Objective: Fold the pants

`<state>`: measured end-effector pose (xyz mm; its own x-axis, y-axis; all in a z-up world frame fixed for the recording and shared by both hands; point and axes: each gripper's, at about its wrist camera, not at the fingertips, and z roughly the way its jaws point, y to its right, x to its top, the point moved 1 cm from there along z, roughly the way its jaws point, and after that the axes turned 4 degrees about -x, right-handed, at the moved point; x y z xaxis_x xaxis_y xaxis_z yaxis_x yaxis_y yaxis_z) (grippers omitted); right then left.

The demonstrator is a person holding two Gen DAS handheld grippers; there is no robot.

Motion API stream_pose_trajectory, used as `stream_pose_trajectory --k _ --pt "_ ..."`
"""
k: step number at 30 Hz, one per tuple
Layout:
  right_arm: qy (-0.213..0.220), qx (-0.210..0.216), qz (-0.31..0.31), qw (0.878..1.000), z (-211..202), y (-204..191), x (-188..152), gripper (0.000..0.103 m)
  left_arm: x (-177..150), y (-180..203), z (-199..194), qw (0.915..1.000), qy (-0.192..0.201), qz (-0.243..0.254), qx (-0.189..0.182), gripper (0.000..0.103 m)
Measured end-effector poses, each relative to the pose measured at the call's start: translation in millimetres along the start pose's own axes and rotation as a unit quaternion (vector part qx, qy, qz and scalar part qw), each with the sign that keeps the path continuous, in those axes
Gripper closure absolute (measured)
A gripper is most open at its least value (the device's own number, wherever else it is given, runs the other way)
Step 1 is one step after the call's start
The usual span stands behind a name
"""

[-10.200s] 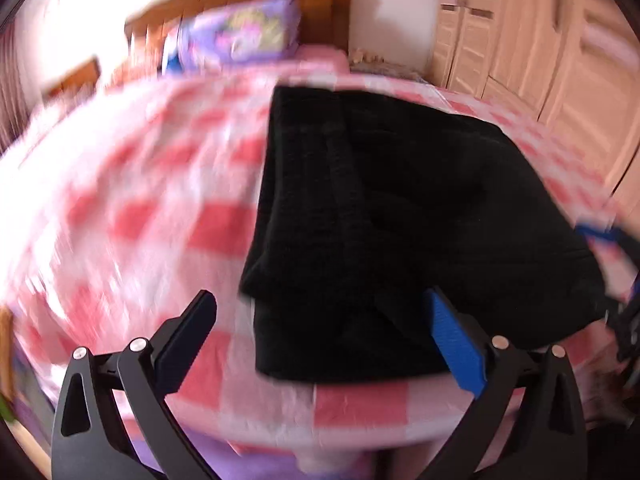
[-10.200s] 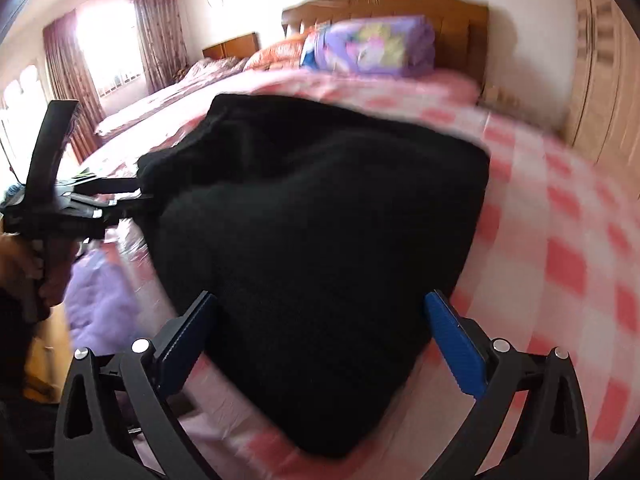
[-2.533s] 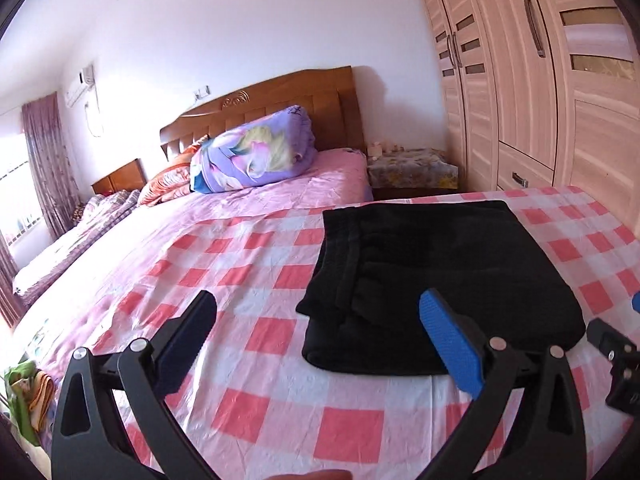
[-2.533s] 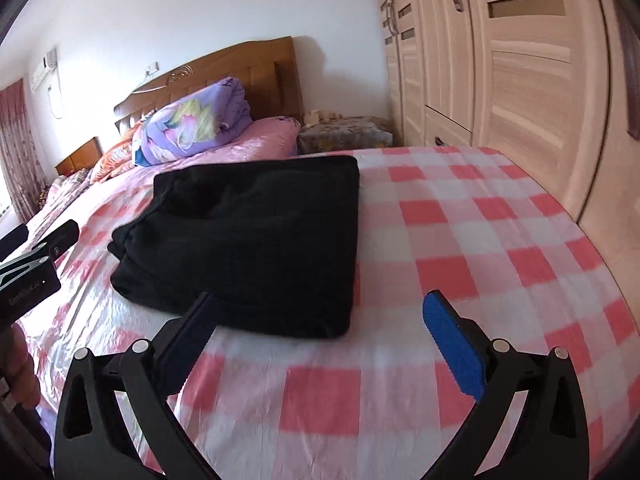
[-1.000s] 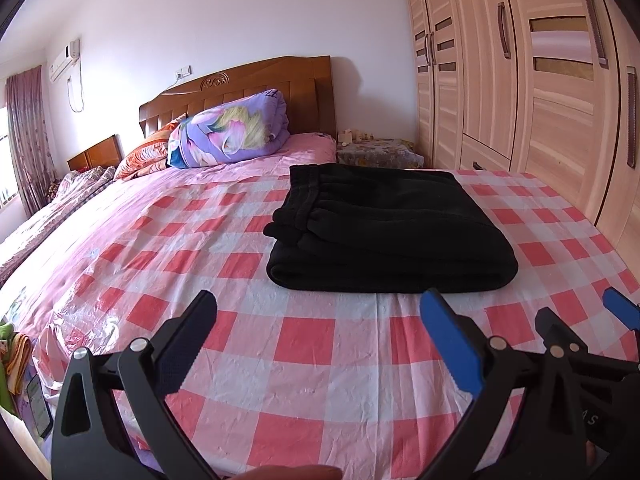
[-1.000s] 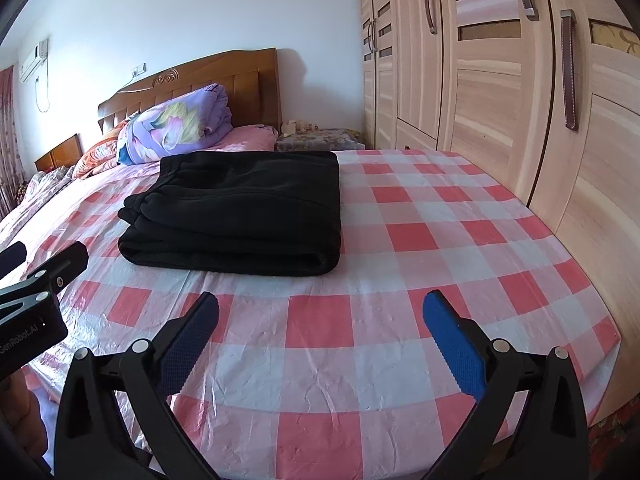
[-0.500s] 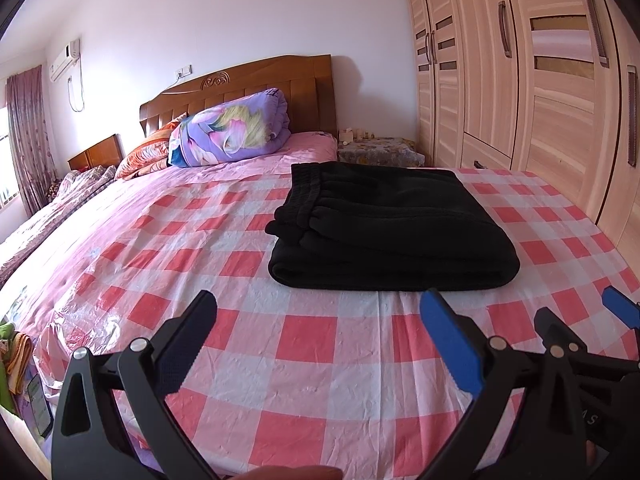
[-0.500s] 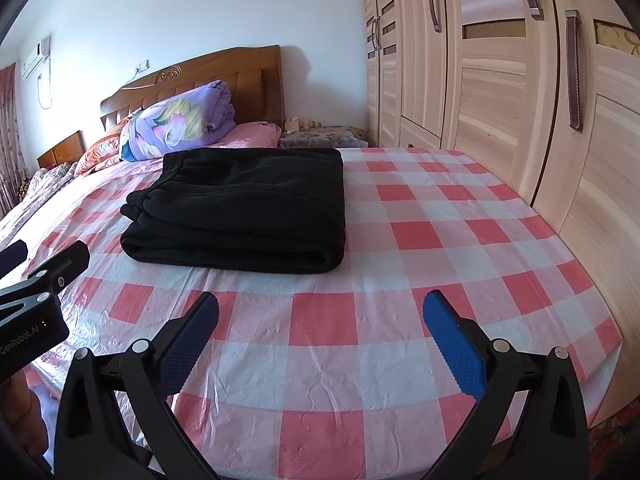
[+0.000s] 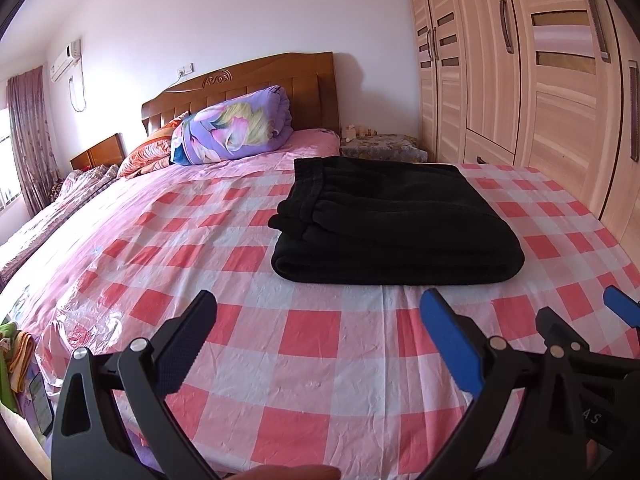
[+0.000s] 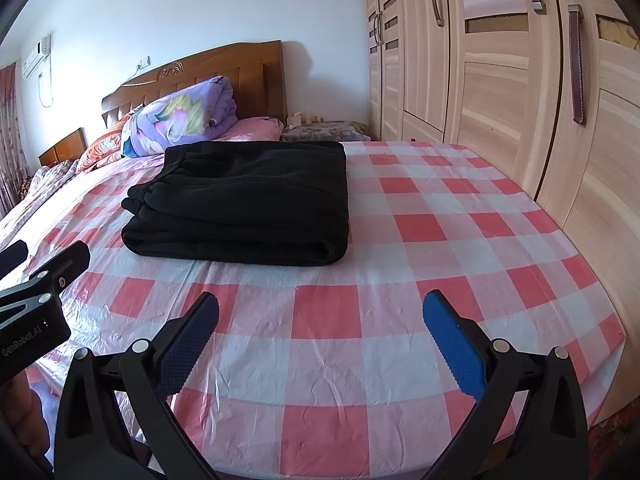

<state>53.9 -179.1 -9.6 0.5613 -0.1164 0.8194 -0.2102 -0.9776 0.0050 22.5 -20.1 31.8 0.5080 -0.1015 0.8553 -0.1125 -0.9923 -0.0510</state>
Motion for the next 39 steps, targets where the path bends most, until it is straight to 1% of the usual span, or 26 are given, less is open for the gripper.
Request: stream_pose_trajectory --k 11,23,27,29,31,34,37,39 --pt "-0.001 0.003 -0.003 1.000 1.2 0.2 -0.4 0.004 -1.7 2.7 -2.8 0.9999 0.011 0.007 0.003 0.001" --pt "-0.001 0.003 -0.004 1.000 1.1 -0.3 -0.6 0.004 -1.7 3.9 -3.2 0.9999 0.011 0.011 0.001 0.001" --pt "-0.001 0.003 -0.003 1.000 0.6 -0.6 -0.8 0.004 -1.7 4.0 -2.3 0.9999 0.007 0.010 -0.004 0.001" --pt "-0.001 0.003 -0.003 1.000 0.9 -0.6 -1.2 0.004 -2.6 2.9 -1.8 1.0000 0.006 0.005 0.001 0.001" --pt "-0.001 0.003 -0.003 1.000 1.1 -0.5 -1.2 0.004 -3.6 2.0 -1.1 0.9998 0.008 0.003 0.017 0.001" --pt "-0.003 0.004 -0.002 1.000 1.9 -0.6 -2.0 0.004 -3.3 -0.9 1.8 0.9999 -0.002 -0.004 0.012 0.001" --pt "-0.004 0.005 -0.004 1.000 2.6 -1.1 -3.1 0.004 -3.6 -5.0 4.1 0.9998 -0.011 -0.015 -0.002 0.001" --pt "-0.005 0.007 -0.005 1.000 3.6 -0.9 -4.3 0.004 -4.7 -4.5 4.7 0.9998 -0.011 -0.015 0.000 0.001"
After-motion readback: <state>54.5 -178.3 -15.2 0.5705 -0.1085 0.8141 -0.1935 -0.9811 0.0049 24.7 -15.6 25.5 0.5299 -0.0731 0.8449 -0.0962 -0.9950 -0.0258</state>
